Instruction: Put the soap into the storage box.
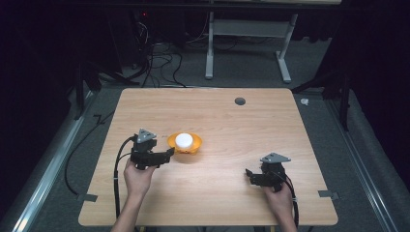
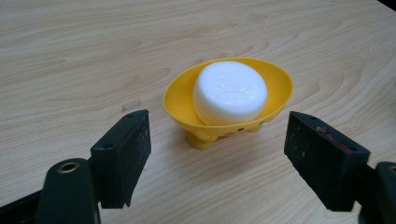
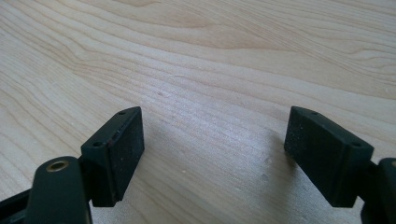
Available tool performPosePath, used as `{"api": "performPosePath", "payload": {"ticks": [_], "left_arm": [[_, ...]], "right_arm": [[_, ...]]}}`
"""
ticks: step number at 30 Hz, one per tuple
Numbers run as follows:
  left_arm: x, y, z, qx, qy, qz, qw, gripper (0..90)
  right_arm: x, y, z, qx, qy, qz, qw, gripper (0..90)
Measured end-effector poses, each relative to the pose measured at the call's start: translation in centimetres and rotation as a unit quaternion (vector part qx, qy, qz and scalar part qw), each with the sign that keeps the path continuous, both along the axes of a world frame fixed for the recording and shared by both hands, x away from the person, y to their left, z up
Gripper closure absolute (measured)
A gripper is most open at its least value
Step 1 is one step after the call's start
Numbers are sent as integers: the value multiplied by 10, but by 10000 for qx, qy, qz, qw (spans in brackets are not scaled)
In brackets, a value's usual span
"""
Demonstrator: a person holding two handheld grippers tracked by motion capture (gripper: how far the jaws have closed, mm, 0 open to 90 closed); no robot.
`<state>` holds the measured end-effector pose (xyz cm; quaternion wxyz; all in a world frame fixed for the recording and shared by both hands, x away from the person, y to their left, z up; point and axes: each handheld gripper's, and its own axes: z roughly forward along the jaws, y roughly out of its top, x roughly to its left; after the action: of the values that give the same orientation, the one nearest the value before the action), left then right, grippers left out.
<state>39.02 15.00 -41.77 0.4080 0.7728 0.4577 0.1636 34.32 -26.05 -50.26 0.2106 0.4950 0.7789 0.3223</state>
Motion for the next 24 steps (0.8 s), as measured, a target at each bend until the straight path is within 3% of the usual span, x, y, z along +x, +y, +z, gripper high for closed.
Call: {"api": "performPosePath", "payload": {"ticks": [24], "left_arm": [[-15, 15, -4, -52, 21, 109, 9999, 232]], "right_arm": [[0, 0, 0, -14, -2, 2, 10000, 208]]}}
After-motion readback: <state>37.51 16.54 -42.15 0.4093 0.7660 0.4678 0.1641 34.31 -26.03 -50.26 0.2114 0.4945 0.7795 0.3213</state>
